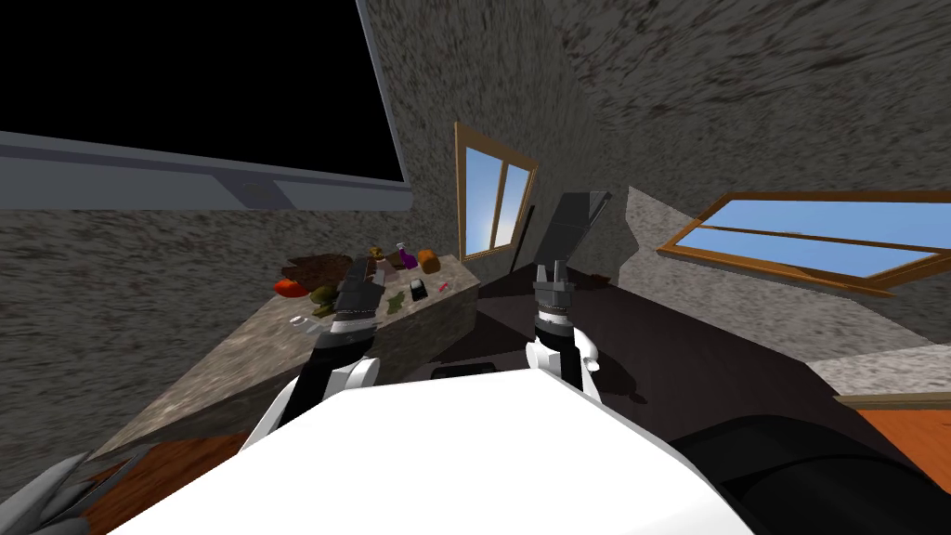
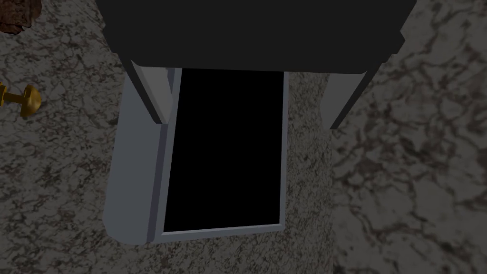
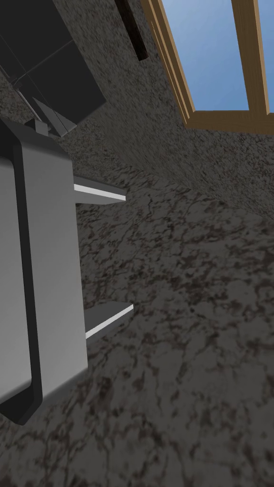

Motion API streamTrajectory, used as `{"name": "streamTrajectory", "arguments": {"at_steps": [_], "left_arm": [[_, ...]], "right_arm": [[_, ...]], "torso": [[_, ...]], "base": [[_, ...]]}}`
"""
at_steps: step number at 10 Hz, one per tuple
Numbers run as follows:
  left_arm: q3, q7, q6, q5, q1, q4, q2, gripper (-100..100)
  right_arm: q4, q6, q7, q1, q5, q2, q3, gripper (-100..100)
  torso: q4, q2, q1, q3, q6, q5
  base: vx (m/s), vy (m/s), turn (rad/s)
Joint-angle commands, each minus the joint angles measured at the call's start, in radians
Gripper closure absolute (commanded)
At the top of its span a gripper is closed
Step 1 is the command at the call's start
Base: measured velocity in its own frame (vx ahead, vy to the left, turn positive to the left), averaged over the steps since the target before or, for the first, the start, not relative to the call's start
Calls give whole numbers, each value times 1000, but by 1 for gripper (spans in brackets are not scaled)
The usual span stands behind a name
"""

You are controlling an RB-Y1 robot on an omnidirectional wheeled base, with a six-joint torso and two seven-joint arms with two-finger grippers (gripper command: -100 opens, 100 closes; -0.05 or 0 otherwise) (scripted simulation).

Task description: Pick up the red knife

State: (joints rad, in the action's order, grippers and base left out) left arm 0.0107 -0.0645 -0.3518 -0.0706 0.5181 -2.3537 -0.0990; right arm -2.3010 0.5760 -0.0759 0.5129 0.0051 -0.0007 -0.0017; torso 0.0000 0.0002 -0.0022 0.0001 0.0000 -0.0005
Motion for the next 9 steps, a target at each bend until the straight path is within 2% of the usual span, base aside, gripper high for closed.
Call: {"name": "streamTrajectory", "arguments": {"at_steps": [1,2,3,4,5,6,7,9], "left_arm": [[-7,40,50,11,-10,10,-31,-100],[-7,40,56,11,-10,10,-31,-100],[-11,76,99,22,-19,21,-55,-100],[-11,76,108,22,-19,21,-55,-100],[-16,115,146,33,-30,33,-78,-100],[-16,115,164,33,-30,33,-78,-100],[-21,157,192,46,-43,46,-101,-100],[-21,157,226,46,-43,46,-101,-100]], "right_arm": [[0,0,0,0,0,0,0,0],[0,0,0,0,0,0,0,0],[0,0,0,0,0,0,0,0],[0,0,0,0,0,0,0,0],[0,0,0,0,0,0,0,0],[0,0,0,0,0,0,0,0],[0,0,0,0,0,0,0,0],[0,0,0,0,0,0,0,0]], "torso": [[0,0,0,0,0,0],[0,0,0,0,0,0],[0,0,0,0,0,0],[0,0,1,0,0,0],[0,0,1,0,0,0],[0,0,0,0,0,0],[0,0,0,0,0,0],[0,0,0,0,0,0]], "base": [[-3,-36,48],[-2,-28,32],[-2,-29,62],[-3,-25,34],[-7,-39,59],[-3,-37,39],[-3,-33,68],[-3,-27,14]]}}
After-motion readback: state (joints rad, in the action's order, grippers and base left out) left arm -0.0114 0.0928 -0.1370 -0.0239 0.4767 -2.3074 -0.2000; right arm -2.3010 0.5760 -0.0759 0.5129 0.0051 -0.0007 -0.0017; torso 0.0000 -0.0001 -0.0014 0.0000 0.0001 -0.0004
